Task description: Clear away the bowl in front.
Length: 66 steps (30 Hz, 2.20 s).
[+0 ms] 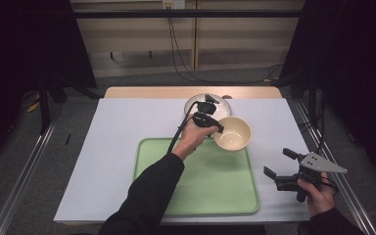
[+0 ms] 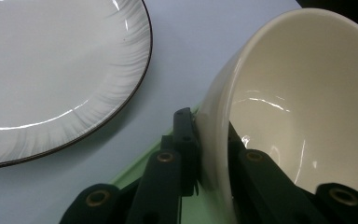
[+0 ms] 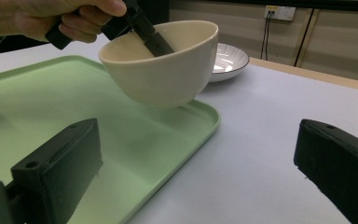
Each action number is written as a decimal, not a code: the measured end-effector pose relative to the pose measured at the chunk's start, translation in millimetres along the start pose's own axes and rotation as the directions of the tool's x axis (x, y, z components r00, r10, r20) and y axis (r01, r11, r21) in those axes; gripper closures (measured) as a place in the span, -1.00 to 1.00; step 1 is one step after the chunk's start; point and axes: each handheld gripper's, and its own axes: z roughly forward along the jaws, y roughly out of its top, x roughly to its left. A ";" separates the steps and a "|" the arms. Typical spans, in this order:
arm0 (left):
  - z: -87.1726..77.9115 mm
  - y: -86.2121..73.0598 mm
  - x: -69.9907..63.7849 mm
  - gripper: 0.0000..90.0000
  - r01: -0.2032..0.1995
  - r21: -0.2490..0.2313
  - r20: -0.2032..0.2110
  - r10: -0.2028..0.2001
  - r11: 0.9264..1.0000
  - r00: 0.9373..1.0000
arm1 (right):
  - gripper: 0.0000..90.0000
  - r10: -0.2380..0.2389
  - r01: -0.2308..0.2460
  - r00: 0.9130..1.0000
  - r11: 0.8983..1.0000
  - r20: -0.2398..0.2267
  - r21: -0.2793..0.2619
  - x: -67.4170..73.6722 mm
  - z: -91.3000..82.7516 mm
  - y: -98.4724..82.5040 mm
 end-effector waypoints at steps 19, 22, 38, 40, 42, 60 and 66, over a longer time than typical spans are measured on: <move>22.9 -8.7 2.9 0.86 0.008 0.052 0.008 -0.009 0.999 1.000 | -0.99 -0.001 0.001 1.000 1.000 -0.004 -0.001 0.0 -0.1 0.1; 26.7 -9.8 4.1 0.86 0.000 0.070 0.007 0.000 0.998 1.000 | -0.99 -0.004 0.004 1.000 1.000 0.002 -0.007 -0.2 -0.4 0.1; 32.9 -10.2 2.0 0.84 0.001 0.049 -0.016 0.000 0.999 1.000 | -0.99 -0.002 0.002 1.000 1.000 -0.002 -0.002 0.0 -0.1 0.0; 33.1 -10.0 1.5 0.83 -0.002 0.050 -0.017 0.003 0.999 1.000 | -0.99 -0.002 0.002 1.000 1.000 -0.005 -0.003 0.0 0.0 0.0; 33.7 -10.0 0.9 0.83 -0.011 0.045 -0.018 0.012 0.999 1.000 | -0.99 -0.003 0.003 1.000 1.000 0.000 -0.005 -0.1 -0.1 0.0; 31.0 -15.5 2.3 0.63 -0.041 -0.008 0.009 0.041 0.999 0.999 | -0.99 -0.005 0.005 1.000 1.000 0.001 -0.008 -0.2 -0.3 0.2; 24.2 -18.8 4.7 0.32 -0.074 -0.051 0.025 0.076 0.996 0.997 | -0.99 -0.003 0.003 1.000 1.000 -0.001 -0.007 -0.1 -0.2 0.2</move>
